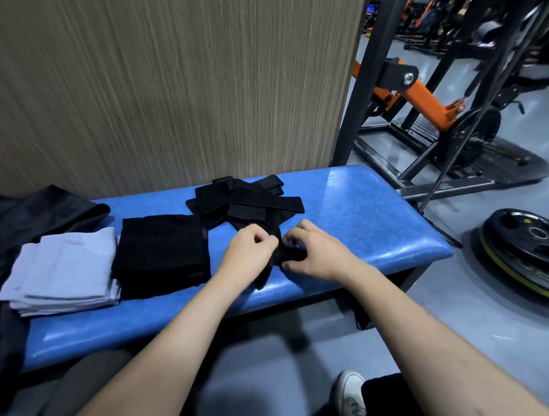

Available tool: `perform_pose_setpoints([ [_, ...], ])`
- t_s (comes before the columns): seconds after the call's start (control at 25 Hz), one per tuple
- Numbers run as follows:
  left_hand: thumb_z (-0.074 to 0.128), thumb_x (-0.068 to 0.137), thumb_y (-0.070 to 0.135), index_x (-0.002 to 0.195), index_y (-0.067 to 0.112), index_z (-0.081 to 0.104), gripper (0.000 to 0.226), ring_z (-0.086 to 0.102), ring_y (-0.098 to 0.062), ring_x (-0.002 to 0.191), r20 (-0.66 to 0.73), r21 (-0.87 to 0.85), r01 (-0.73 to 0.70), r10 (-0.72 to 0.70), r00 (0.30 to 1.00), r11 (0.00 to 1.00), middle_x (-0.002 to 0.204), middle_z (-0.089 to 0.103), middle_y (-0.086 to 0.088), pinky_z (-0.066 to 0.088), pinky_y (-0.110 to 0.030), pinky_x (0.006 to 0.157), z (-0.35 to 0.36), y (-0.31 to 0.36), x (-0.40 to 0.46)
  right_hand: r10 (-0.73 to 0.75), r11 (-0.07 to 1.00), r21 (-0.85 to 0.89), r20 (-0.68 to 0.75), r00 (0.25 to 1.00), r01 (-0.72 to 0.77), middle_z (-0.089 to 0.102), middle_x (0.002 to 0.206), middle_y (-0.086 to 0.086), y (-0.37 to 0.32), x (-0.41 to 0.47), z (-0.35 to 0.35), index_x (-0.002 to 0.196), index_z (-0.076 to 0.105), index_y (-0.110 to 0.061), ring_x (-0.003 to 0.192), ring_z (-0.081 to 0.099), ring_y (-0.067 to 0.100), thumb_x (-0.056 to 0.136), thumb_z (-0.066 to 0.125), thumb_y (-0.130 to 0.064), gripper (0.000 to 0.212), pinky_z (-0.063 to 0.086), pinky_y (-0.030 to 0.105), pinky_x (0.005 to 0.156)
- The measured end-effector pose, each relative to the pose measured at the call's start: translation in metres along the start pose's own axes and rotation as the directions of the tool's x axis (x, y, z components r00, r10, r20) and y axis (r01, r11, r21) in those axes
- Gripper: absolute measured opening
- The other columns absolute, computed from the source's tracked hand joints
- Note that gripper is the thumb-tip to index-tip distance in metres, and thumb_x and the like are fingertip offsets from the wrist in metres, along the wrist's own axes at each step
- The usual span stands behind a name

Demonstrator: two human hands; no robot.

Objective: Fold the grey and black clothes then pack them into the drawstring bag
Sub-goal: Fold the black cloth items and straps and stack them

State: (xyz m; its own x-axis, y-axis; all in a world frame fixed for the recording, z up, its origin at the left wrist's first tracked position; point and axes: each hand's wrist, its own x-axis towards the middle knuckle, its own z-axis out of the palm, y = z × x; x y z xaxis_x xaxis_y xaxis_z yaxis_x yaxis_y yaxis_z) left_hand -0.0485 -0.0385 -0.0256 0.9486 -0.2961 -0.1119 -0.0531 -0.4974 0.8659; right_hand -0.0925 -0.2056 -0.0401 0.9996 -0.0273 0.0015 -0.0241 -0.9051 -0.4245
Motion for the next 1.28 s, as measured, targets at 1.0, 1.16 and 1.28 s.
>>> perform_pose_setpoints([
  [1.0,0.063,0.076,0.07,0.124,0.024,0.049,0.068,0.042,-0.016,0.115,0.072,0.623,-0.256,0.272,0.96,0.739,0.118,0.037,0.006,0.044,-0.032,0.088,0.017,-0.024,-0.015,0.144,0.972,-0.206,0.132,0.981,-0.115,0.044,0.112,-0.004,0.008,-0.004,-0.015,0.127,0.053,-0.025,0.101,0.052,0.019,0.071,0.082,-0.05,0.068,0.048,0.037,0.081],
  [1.16,0.063,0.074,0.071,0.123,0.019,0.046,0.074,0.041,-0.021,0.116,0.042,0.732,-0.211,0.265,0.963,0.648,0.122,0.038,0.0,0.044,-0.032,0.089,0.029,-0.021,-0.018,0.143,0.969,-0.219,0.127,0.981,-0.113,0.048,0.114,-0.003,0.007,-0.006,-0.013,0.125,0.053,-0.024,0.098,0.055,0.02,0.071,0.08,-0.05,0.066,0.05,0.037,0.078],
  [1.28,0.059,0.083,0.057,0.121,0.017,0.049,0.056,0.043,-0.022,0.114,0.036,0.73,-0.214,0.276,0.96,0.649,0.121,0.041,-0.002,0.045,-0.033,0.083,0.028,-0.017,-0.018,0.131,0.97,-0.218,0.103,0.986,-0.106,0.048,0.112,-0.004,0.007,-0.007,-0.012,0.123,0.053,-0.024,0.098,0.056,0.02,0.072,0.077,-0.049,0.061,0.047,0.035,0.073],
])
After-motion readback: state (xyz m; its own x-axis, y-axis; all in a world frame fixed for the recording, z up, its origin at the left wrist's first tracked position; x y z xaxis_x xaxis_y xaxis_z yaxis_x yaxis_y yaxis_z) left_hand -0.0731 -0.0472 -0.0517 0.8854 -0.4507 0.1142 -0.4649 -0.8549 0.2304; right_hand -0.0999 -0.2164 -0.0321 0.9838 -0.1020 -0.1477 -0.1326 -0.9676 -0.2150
